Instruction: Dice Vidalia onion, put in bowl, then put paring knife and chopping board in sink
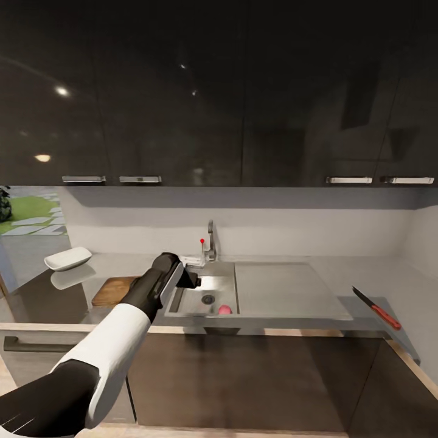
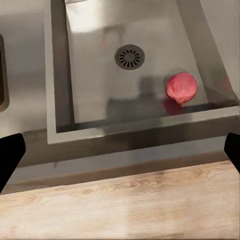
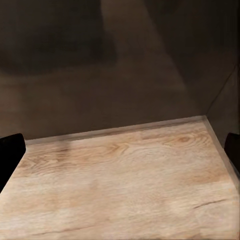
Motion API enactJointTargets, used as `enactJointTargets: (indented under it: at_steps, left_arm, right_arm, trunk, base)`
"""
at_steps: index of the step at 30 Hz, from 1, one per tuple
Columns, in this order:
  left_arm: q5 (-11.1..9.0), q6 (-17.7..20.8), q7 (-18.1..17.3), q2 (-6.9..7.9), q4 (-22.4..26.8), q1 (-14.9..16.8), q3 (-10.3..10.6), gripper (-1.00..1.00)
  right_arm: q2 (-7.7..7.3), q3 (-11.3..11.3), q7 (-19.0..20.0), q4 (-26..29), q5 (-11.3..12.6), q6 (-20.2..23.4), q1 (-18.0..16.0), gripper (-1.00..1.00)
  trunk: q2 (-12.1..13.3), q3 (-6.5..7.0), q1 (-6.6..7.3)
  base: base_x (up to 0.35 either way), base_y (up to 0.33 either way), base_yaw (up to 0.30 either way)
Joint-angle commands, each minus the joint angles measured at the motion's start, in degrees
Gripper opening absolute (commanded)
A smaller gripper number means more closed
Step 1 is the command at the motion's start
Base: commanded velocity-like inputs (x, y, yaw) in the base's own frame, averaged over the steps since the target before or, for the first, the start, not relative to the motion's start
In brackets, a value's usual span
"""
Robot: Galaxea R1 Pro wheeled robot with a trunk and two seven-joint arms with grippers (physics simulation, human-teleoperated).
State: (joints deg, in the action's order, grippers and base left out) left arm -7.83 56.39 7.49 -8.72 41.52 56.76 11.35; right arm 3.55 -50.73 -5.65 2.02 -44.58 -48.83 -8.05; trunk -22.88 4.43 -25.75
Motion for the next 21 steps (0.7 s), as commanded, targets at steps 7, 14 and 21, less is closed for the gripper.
enactJointTargets:
  at_steps: [7,14,21]
  left_arm:
    - [-0.61,-0.98,-1.59,-0.02,-3.51,0.02,0.16,1.00]
    - [-0.61,-2.84,-2.19,0.02,-6.54,0.02,0.15,1.00]
    - [-0.61,-2.94,-2.16,0.10,-6.14,0.02,-0.29,1.00]
  right_arm:
    - [0.02,-0.05,-0.63,-0.04,-0.14,-0.03,-0.01,1.00]
    - [0.01,-0.05,-0.76,-0.24,-0.01,2.07,0.00,1.00]
    - [0.04,-0.03,-0.72,-0.50,0.01,10.05,0.01,1.00]
  trunk:
    - [-0.04,-0.03,-0.03]
    - [-0.04,-0.03,-0.03]
    - [-0.04,-0.03,-0.03]
  base:
    - [0.157,-0.152,0.000]
    - [0.210,-0.202,0.000]
    - [0.123,-0.114,0.000]
